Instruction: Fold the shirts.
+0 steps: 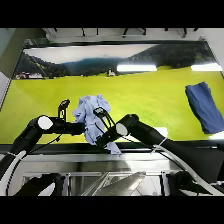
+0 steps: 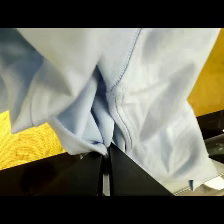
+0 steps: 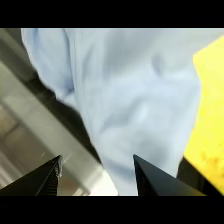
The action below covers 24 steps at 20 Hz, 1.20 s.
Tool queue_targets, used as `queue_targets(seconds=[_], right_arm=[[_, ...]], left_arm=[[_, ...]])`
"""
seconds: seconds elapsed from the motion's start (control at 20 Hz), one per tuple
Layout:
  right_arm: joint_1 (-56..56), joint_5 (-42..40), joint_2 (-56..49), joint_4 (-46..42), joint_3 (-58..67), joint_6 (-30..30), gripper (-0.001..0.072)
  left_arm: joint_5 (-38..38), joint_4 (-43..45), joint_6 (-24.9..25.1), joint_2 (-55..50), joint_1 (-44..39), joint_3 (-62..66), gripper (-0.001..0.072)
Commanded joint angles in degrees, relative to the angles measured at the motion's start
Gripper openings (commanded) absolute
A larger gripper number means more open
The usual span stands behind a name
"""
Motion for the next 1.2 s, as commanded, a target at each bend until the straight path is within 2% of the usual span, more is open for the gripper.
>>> queue_targets(seconds=[0.0,0.4,0.45,0.5,0.55,0.75,0.95,1.15], right_arm=[[3.10,-3.32,-5.07,-5.60,3.26,3.65,0.0505],[3.58,-3.08,-10.29,-7.43,3.48,5.97,0.0504],[3.56,-3.08,-10.80,-7.56,3.50,6.47,0.0426],[3.56,-3.21,-10.86,-7.58,3.50,6.16,0.0170],[3.56,-3.37,-10.67,-7.61,3.63,6.16,0.0016],[3.43,-3.23,-8.52,-7.61,4.07,4.50,0.0022],[2.27,-2.10,-5.84,-7.58,4.07,4.55,0.0021],[-0.90,1.51,-0.90,-7.58,4.07,4.52,0.0021]], left_arm=[[-2.27,-0.09,0.00,-2.60,-0.44,0.04,0.0017],[-1.53,0.00,0.02,-2.51,-0.33,0.07,0.0016],[-1.25,0.02,0.02,-2.01,-0.31,0.07,0.0017],[-0.92,0.02,0.02,-1.49,-0.31,0.07,0.0017],[-0.74,0.07,0.02,-1.05,-0.31,0.07,0.0017],[-0.46,0.66,0.02,-0.61,-0.31,0.07,0.0017],[-0.94,5.31,-0.02,-0.61,-0.09,0.07,0.0017],[-2.29,6.05,0.00,-0.61,3.85,0.04,0.0017]])
